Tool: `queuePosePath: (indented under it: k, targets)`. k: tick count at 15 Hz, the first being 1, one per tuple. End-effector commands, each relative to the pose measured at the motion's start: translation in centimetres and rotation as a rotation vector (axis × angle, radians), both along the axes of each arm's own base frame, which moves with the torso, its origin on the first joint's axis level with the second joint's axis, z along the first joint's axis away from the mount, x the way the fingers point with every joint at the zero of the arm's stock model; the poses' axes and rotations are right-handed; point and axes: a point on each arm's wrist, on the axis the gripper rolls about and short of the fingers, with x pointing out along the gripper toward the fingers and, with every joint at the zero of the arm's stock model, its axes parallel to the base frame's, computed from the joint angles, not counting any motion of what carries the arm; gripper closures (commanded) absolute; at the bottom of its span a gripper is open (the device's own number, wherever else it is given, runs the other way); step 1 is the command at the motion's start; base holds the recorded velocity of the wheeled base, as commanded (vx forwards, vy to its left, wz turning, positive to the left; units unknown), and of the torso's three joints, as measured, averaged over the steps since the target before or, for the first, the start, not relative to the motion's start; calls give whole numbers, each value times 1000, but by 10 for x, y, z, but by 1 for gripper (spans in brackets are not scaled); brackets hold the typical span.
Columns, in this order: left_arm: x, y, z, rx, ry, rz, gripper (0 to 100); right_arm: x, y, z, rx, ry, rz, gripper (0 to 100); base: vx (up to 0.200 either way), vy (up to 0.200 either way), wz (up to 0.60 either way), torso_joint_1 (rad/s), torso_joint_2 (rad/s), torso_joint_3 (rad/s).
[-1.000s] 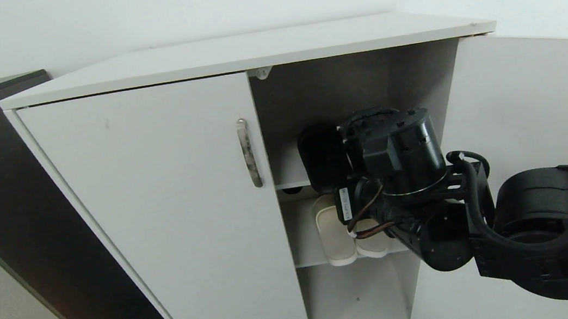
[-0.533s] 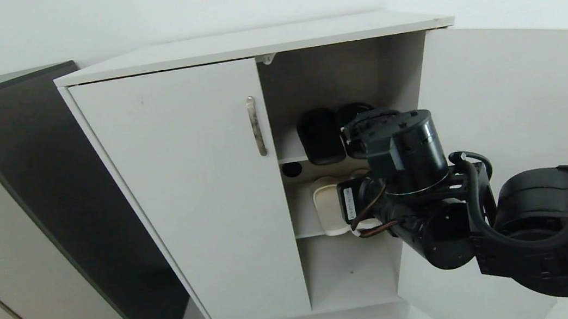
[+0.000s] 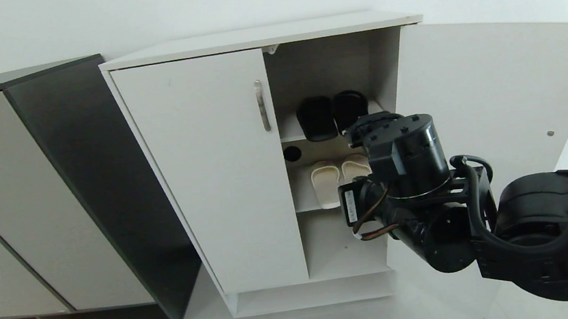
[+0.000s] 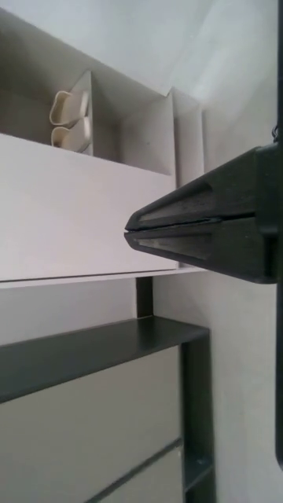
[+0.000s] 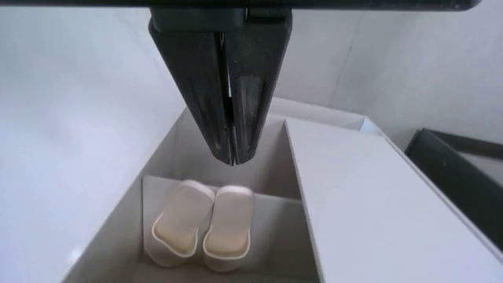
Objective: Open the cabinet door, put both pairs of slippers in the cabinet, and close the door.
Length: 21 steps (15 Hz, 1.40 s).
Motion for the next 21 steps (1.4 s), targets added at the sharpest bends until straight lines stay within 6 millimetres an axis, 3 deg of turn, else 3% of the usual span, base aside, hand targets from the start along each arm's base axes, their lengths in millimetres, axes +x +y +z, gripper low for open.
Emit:
queuePosePath:
  k: [1,5,21]
  targets:
    - [0,0,0,1,1,0,100,0,0,0,1,-1,-1,100,-200,0,0,2,2,2]
    - [0,0,0,1,1,2,100,1,-2,-1,-8,-23,3,100,-200,0,0,1,1,0]
    - [0,0,0,1,0,0,100,5,-7,-5,-22,-70,-1,100,0,0,0,1,-27,-29]
